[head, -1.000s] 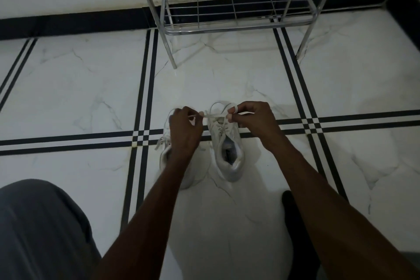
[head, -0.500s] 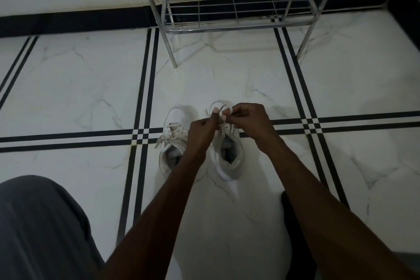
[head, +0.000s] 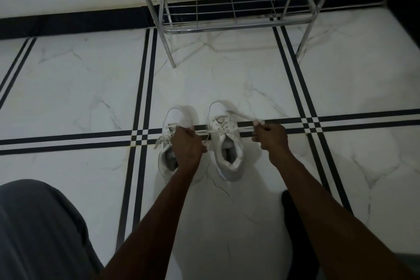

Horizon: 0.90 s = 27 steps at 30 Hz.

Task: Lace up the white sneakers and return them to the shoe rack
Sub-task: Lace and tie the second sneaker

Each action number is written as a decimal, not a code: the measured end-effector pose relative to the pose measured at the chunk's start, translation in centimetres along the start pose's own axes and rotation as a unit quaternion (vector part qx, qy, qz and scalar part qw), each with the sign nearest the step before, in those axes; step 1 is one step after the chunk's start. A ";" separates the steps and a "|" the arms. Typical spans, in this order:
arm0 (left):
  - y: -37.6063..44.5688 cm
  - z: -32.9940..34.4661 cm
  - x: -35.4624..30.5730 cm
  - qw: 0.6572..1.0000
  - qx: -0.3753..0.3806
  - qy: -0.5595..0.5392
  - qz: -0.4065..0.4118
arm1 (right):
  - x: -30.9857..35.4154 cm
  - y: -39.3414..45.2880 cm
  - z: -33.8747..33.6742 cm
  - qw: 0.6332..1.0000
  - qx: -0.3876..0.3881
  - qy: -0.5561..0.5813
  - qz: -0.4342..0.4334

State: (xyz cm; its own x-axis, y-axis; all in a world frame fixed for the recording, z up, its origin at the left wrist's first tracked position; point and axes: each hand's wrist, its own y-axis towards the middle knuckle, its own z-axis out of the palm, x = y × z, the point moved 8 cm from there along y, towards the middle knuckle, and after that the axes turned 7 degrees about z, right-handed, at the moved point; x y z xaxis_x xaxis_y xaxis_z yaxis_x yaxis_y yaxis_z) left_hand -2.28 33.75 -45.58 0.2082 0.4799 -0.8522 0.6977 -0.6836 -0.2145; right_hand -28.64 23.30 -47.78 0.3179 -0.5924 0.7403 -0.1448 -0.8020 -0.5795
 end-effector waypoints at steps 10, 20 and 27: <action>-1.3 2.6 -3.2 0.954 0.080 0.153 0.246 | 4.8 -1.5 1.6 0.939 0.112 -0.201 -0.256; 0.0 4.3 -2.4 0.943 0.152 0.127 0.267 | 6.2 -2.4 3.9 0.900 0.124 -0.292 -0.300; 0.8 4.6 -2.2 0.943 0.157 0.156 0.249 | 8.1 -2.0 4.8 0.908 0.107 -0.250 -0.320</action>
State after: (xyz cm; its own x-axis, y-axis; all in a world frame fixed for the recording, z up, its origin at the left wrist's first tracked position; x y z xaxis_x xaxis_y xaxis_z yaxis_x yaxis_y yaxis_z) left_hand -5.30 29.58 -46.03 0.6823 0.1605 -0.7133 0.2325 -0.9726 0.0036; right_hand -21.24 20.52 -42.29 0.6655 0.1412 0.7330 0.3883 -0.9041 -0.1784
